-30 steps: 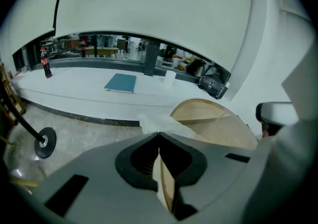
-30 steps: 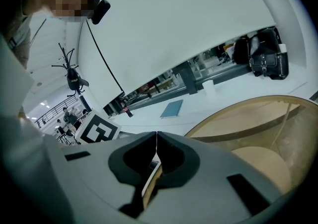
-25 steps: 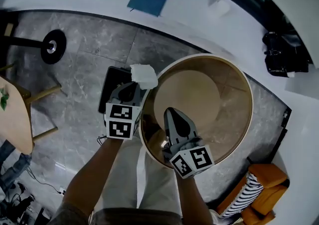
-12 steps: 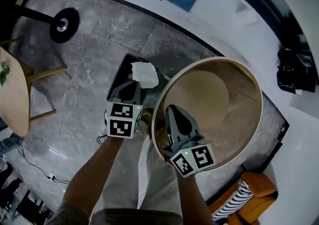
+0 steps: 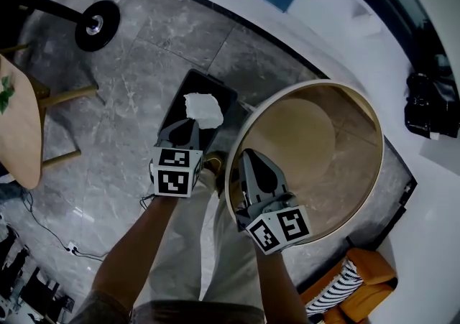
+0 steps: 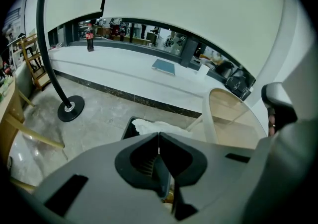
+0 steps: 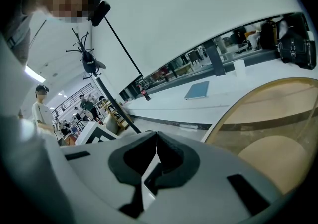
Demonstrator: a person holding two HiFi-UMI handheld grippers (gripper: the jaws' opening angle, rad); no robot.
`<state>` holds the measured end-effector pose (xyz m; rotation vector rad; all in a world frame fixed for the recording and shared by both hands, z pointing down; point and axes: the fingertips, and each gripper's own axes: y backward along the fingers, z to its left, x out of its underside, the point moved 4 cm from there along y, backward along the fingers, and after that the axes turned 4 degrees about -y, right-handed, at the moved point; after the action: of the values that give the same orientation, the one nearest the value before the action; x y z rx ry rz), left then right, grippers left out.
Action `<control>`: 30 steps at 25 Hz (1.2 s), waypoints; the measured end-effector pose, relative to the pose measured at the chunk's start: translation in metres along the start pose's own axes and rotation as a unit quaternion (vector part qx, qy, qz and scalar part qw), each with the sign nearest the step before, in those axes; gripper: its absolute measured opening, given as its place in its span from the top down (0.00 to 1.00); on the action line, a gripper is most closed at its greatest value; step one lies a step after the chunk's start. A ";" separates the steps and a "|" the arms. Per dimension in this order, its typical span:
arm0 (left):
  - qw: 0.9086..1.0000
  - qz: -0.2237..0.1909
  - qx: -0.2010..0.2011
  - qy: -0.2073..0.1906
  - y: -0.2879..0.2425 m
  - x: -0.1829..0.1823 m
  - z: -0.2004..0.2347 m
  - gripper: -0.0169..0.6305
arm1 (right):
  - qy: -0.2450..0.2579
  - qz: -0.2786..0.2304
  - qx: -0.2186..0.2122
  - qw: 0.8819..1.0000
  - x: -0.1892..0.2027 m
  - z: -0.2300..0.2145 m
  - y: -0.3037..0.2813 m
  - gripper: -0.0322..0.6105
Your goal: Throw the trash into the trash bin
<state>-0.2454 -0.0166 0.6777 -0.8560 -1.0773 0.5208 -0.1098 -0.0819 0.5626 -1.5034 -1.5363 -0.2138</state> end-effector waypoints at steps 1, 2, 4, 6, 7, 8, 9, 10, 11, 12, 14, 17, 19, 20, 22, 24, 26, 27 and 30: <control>1.000 0.002 -0.003 0.002 0.000 0.000 0.001 0.94 | 0.000 -0.001 0.000 1.000 -0.001 0.000 0.000 0.92; 1.000 0.004 -0.006 0.004 0.000 0.001 0.003 0.94 | 0.000 -0.001 0.000 1.000 -0.002 0.000 -0.001 0.92; 1.000 0.008 -0.008 0.009 -0.002 0.002 0.005 0.94 | -0.001 -0.002 -0.001 1.000 -0.001 0.002 -0.002 0.92; 1.000 0.010 -0.008 0.016 -0.003 0.004 0.007 0.94 | -0.001 0.000 -0.002 1.000 0.001 0.004 -0.002 0.92; 1.000 0.011 -0.008 0.019 -0.003 0.006 0.008 0.94 | -0.001 0.001 -0.003 1.000 0.003 0.004 -0.002 0.92; 1.000 0.012 -0.008 0.021 -0.004 0.008 0.008 0.94 | -0.001 0.002 -0.003 1.000 0.005 0.005 -0.002 0.92; 1.000 0.013 -0.008 0.023 -0.005 0.010 0.009 0.94 | -0.002 0.003 -0.003 1.000 0.006 0.005 -0.002 0.92; 1.000 0.015 -0.008 0.024 -0.006 0.011 0.009 0.94 | -0.004 0.003 -0.003 1.000 0.008 0.005 -0.002 0.92; 1.000 0.017 -0.008 0.024 -0.006 0.013 0.009 0.94 | -0.005 0.003 -0.002 1.000 0.009 0.004 -0.002 0.92; 0.999 0.019 -0.009 0.024 -0.006 0.015 0.009 0.94 | -0.005 0.004 -0.002 1.000 0.010 0.005 -0.001 0.92; 0.999 0.023 -0.010 0.021 -0.006 0.017 0.009 0.94 | -0.006 0.006 0.000 1.000 0.012 0.005 0.000 0.92; 1.000 0.025 -0.007 0.013 -0.005 0.018 0.008 0.94 | -0.006 0.002 0.005 1.000 0.010 0.005 0.002 0.92; 1.000 0.028 -0.007 0.007 -0.005 0.019 0.007 0.94 | -0.008 -0.003 0.009 1.000 0.008 0.004 0.005 0.92; 1.000 0.030 -0.007 0.005 -0.006 0.019 0.006 0.94 | -0.009 -0.004 0.011 1.000 0.007 0.003 0.007 0.92; 0.999 0.034 -0.004 0.005 -0.007 0.019 0.000 0.94 | -0.010 -0.004 0.013 1.000 0.006 0.000 0.011 0.92; 0.999 0.035 0.004 0.010 -0.007 0.015 -0.006 0.94 | -0.007 -0.002 0.013 1.000 0.005 -0.002 0.015 0.92; 0.999 0.032 0.010 0.016 -0.003 0.011 -0.013 0.94 | -0.001 0.002 0.011 1.000 0.004 0.001 0.019 0.92; 0.999 0.031 0.013 0.016 0.001 0.009 -0.016 0.94 | 0.000 0.004 0.010 1.000 0.003 0.003 0.022 0.92; 0.999 0.025 0.029 0.013 0.018 -0.003 -0.029 0.94 | 0.001 0.004 0.012 1.000 -0.006 0.008 0.036 0.92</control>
<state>-0.2193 -0.0181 0.6555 -0.8381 -1.0141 0.5785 -0.0844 -0.0723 0.5375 -1.4902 -1.5259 -0.1901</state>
